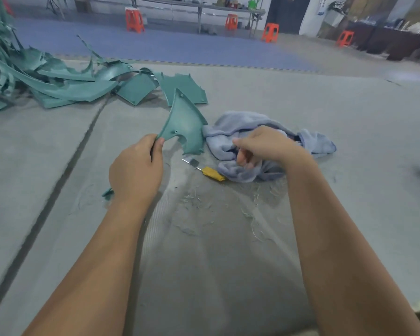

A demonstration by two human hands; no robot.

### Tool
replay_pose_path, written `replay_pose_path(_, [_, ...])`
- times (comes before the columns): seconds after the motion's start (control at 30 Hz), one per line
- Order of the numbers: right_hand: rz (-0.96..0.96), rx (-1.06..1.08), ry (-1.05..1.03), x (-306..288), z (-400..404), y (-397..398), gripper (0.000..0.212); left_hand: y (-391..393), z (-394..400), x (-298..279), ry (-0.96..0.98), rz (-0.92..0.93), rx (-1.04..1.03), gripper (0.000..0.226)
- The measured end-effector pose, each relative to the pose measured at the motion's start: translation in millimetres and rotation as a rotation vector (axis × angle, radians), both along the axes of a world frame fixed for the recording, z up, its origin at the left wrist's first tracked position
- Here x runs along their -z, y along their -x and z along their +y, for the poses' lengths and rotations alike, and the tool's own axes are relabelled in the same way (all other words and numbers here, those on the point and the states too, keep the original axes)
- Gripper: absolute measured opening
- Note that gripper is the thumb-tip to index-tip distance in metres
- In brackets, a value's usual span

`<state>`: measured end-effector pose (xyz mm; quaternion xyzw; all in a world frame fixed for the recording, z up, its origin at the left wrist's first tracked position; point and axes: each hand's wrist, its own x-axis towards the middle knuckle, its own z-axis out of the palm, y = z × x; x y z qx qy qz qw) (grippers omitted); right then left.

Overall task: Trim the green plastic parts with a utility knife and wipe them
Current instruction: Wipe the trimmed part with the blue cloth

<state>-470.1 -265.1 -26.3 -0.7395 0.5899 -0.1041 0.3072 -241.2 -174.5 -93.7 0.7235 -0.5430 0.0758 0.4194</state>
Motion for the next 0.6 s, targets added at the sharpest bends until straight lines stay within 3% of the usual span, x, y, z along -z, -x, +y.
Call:
replay_pose_path(0.07, [-0.048, 0.012, 0.006, -11.5, 1.3, -1.0, 0.044, 0.9, 1.6, 0.2, -0.001, 0.001, 0.007, 0.031])
replay_pose_path(0.17, [-0.180, 0.298, 0.517, -14.5, -2.6, -2.5, 0.023, 1.0, 2.1, -0.3, 0.000, 0.003, 0.004, 0.031])
replay_pose_path(0.23, [-0.222, 0.427, 0.674, -14.5, -6.9, -2.7, 0.023, 0.6, 1.4, -0.8, -0.004, 0.003, -0.001, 0.031])
replay_pose_path(0.4, [-0.458, 0.589, 0.601, 2.0, -18.8, 16.5, 0.037, 0.0, -1.7, -0.7, -0.013, 0.008, -0.011, 0.031])
replay_pose_path(0.5, [-0.392, 0.728, 0.562, 11.0, -18.1, 28.7, 0.047, -0.2, -2.9, 0.4, -0.009, 0.010, -0.019, 0.031])
replay_pose_path(0.6, [-0.194, 0.814, 0.457, 14.3, -19.4, 38.5, 0.051, -0.6, -3.2, 1.8, -0.002, 0.000, -0.016, 0.030])
